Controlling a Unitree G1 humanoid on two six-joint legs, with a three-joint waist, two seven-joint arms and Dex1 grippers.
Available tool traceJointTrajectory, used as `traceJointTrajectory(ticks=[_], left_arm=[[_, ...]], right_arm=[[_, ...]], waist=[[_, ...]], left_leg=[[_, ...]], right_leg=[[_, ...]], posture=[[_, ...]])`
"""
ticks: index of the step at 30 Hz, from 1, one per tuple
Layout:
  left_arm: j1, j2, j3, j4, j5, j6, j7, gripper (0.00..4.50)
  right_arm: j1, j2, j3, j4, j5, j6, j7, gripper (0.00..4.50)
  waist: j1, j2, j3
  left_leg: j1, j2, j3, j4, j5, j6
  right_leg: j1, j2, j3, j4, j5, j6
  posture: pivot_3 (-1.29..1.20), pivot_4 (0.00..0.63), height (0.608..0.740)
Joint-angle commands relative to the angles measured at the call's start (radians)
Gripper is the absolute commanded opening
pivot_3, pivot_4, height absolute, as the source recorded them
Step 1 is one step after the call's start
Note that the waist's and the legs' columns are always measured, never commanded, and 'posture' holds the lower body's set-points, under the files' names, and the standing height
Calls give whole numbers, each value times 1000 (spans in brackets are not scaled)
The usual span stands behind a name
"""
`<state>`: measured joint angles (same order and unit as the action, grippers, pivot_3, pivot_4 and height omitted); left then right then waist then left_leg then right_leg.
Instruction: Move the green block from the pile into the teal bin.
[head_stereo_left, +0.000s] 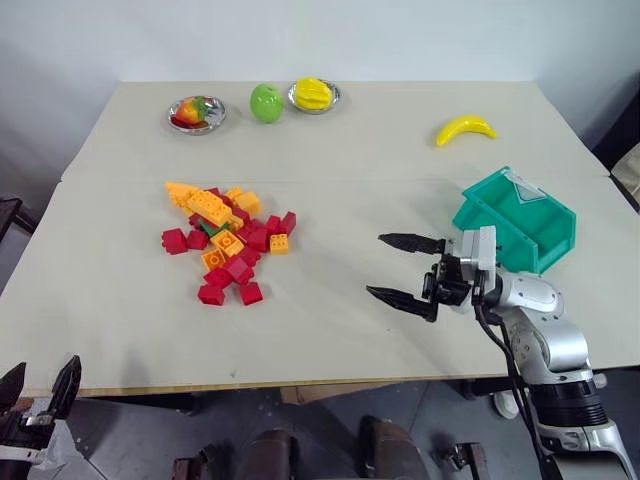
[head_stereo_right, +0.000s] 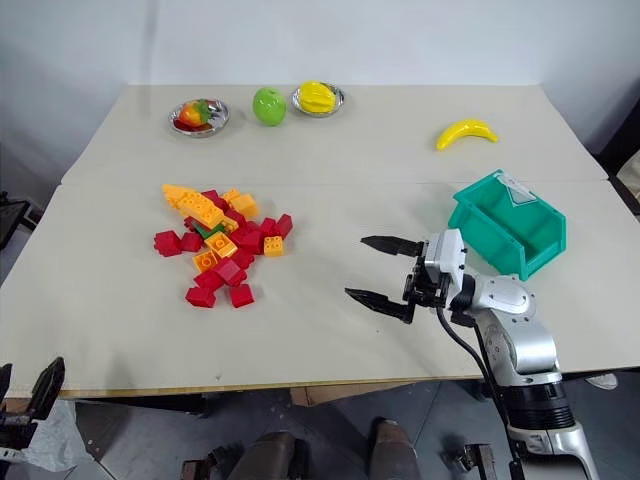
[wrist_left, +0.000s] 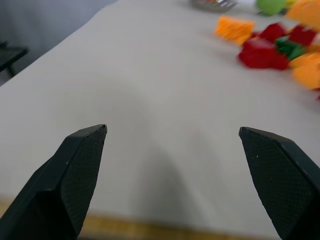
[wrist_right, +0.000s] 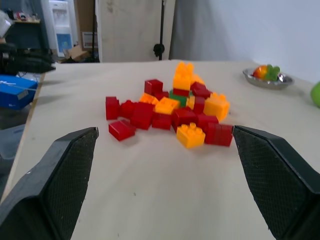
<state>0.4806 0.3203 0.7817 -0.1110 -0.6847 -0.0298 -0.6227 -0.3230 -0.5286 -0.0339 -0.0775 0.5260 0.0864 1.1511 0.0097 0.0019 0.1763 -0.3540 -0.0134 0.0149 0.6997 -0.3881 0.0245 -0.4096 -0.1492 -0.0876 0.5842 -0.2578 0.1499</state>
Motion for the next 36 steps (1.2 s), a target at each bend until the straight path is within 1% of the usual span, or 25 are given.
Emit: traceJointTrajectory(ticks=[1, 3, 5, 6, 8, 11, 14, 15, 16, 17, 18, 20, 21, 24, 26, 29, 30, 33, 36], left_arm=[[-29, 38, -49, -106, -4, -12, -37, 4313], [-70, 88, -120, -162, 29, -11, -86, 3916], [-100, 135, -183, -193, 76, -23, -125, 3315], [-118, 151, -205, -207, 70, -12, -133, 2990], [-157, 202, -279, -219, 126, -16, -171, 2360], [-360, 258, -452, -150, 194, 13, -227, 1482], [-575, 298, -573, 5, 315, -11, -255, 517], [-649, 310, -624, 61, 353, 13, -264, 209], [-716, 314, -665, 114, 366, 52, -280, 13], [-786, 303, -690, 178, 378, 55, -286, 13], [-855, 283, -700, 250, 403, 43, -256, 13], [-1016, 225, -692, 402, 395, 61, -208, 13], [-1080, 213, -699, 473, 414, 74, -189, 13], [-1224, 213, -726, 669, 496, 55, -142, 13], [-1299, 215, -716, 782, 520, 50, -99, 13], [-1374, 234, -677, 898, 533, 70, -12, 13], [-1384, 242, -666, 921, 529, 68, -9, 13], [-1387, 268, -655, 965, 536, 55, -9, 13], [-1382, 304, -639, 999, 552, 28, 29, 13]], right_arm=[[14, -30, -49, 27, -13, -32, 1, 4496], [29, -46, -67, 60, -24, -50, 4, 4500], [41, -54, -77, 78, -33, -67, 6, 4500], [45, -56, -79, 80, -35, -72, 6, 4500], [54, -58, -89, 80, -34, -75, 2, 4500], [62, -57, -94, 81, -41, -87, -8, 4500], [58, -48, -92, 65, -39, -82, -27, 4500], [57, -46, -93, 55, -35, -76, -34, 4500], [56, -45, -93, 47, -33, -72, -39, 4500], [53, -45, -92, 43, -33, -69, -43, 4500], [52, -44, -92, 39, -32, -67, -46, 4500], [54, -43, -95, 21, -31, -64, -59, 4500], [57, -42, -96, 10, -30, -61, -65, 4500], [61, -34, -103, -28, -20, -44, -96, 4500], [62, -30, -105, -50, -17, -35, -116, 4500], [77, -25, -115, -79, -17, -31, -153, 4500], [79, -23, -116, -83, -16, -29, -162, 4500], [81, -22, -112, -94, -18, -25, -176, 4500], [84, -20, -108, -101, -17, -25, -184, 4500]], waist=[[0, 0, 0], [-3, 0, 0], [-1, 0, 0], [-5, 0, 0], [-12, 1, 0], [-8, 3, 1], [-9, 3, 1], [-10, 3, 1], [-10, 3, 1], [-10, 3, 1], [-11, 4, 1], [-10, 3, 1], [-10, 3, 2], [-11, 3, 2], [-15, 3, 2], [-15, 3, 2], [-14, 3, 2], [-13, 3, 2], [-12, 3, 2]], left_leg=[[0, 0, 0, 0, 0, 0], [0, 0, 0, 0, 0, 0], [0, 0, 0, 0, 0, 0], [0, 0, 0, 0, 0, 0], [0, 0, 2, 0, 0, 0], [1, -1, 3, 0, 0, 0], [1, -5, 4, 1, 1, 0], [1, -5, 5, 1, 1, 0], [2, -5, 5, 1, 1, 0], [1, -5, 6, 1, 1, 0], [1, -5, 8, 1, 1, 0], [1, -5, 10, 1, 2, 0], [0, -5, 11, 1, 2, 0], [0, -5, 12, 2, 2, 0], [0, -4, 14, 0, 2, 0], [1, -4, 15, 0, 2, 0], [1, -4, 15, 0, 2, 0], [1, -4, 15, 0, 2, 0], [1, -4, 15, 0, 2, 0]], right_leg=[[0, 0, 0, 0, 0, 0], [0, 0, 0, 1, 0, 0], [0, 1, -1, 1, 0, 0], [0, 1, -2, 1, 0, 0], [0, 0, -2, 2, 0, 0], [0, 1, -3, 2, 0, 0], [0, 1, -4, 5, 0, 0], [0, 2, -4, 5, 0, 0], [0, 2, -4, 6, 0, 0], [-1, 2, -5, 6, 0, 0], [-1, 2, -5, 6, 0, 0], [0, 2, -8, 6, 0, 0], [0, 2, -10, 5, 0, 0], [0, 1, -14, 6, 0, 0], [0, 1, -16, 5, 0, 0], [-1, 1, -17, 5, 0, 0], [-1, 1, -17, 5, 0, 0], [-1, 0, -17, 5, 0, 0], [-1, 0, -17, 5, 0, 0]], posture=[[0, 150, 740], [0, 150, 740], [0, 150, 740], [0, 150, 740], [0, 150, 740], [0, 150, 740], [0, 150, 740], [0, 150, 740], [0, 150, 740], [0, 150, 740], [0, 150, 740], [0, 150, 740], [0, 150, 740], [0, 150, 740], [0, 150, 740], [0, 150, 740], [0, 150, 740], [0, 150, 740], [0, 150, 740]])
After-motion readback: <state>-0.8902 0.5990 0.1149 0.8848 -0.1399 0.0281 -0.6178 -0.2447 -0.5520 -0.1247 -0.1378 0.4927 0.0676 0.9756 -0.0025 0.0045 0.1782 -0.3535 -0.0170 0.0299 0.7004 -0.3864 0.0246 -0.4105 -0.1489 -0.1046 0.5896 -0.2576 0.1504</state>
